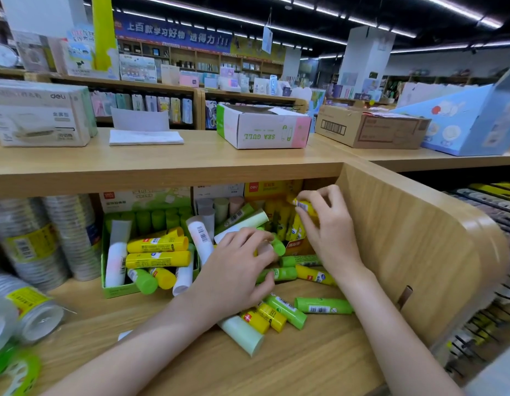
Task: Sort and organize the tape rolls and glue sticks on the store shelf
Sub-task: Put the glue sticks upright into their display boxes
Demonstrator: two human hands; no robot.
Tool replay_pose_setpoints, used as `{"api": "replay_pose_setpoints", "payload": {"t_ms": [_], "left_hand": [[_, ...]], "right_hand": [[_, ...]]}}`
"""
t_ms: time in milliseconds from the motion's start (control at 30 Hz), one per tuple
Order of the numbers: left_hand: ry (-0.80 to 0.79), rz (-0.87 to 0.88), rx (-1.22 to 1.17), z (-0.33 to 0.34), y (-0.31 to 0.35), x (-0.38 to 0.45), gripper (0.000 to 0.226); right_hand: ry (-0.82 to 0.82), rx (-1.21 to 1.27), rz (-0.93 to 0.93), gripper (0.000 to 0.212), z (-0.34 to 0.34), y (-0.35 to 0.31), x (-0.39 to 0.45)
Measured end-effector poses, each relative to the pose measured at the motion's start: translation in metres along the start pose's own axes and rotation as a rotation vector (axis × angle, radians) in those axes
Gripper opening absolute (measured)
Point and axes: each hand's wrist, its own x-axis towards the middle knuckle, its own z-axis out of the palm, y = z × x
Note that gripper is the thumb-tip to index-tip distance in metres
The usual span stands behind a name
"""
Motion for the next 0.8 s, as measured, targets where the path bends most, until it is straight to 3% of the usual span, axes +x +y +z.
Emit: {"api": "replay_pose_setpoints", "payload": {"t_ms": [67, 167, 267, 433, 633, 800], "left_hand": [[0.011, -0.005, -0.001, 0.001, -0.001, 0.0, 0.025], [0.029, -0.002, 0.003, 0.002, -0.001, 0.0, 0.027], [0.036, -0.002, 0.009, 0.002, 0.0, 0.0, 0.027], [0.038, 0.001, 0.011, 0.003, 0.0, 0.0, 0.026], [0.042, -0.002, 0.007, 0.003, 0.0, 0.0, 0.025], [0.043, -0.004, 0.003, 0.002, 0.0, 0.0, 0.025]], "right_hand": [[-0.071, 0.177, 0.061, 0.014, -0.013, -0.002, 0.0], [-0.184, 0.226, 0.123, 0.016, -0.022, 0.001, -0.004], [-0.147, 0.224, 0.152, 0.02, -0.023, 0.006, -0.009], [-0.085, 0.434, 0.296, 0.035, -0.017, 0.006, -0.022], [-0.108, 0.669, 0.309, 0.032, -0.012, 0.002, -0.033], [-0.129, 0.68, 0.306, 0.037, -0.012, 0.0, -0.034]]}}
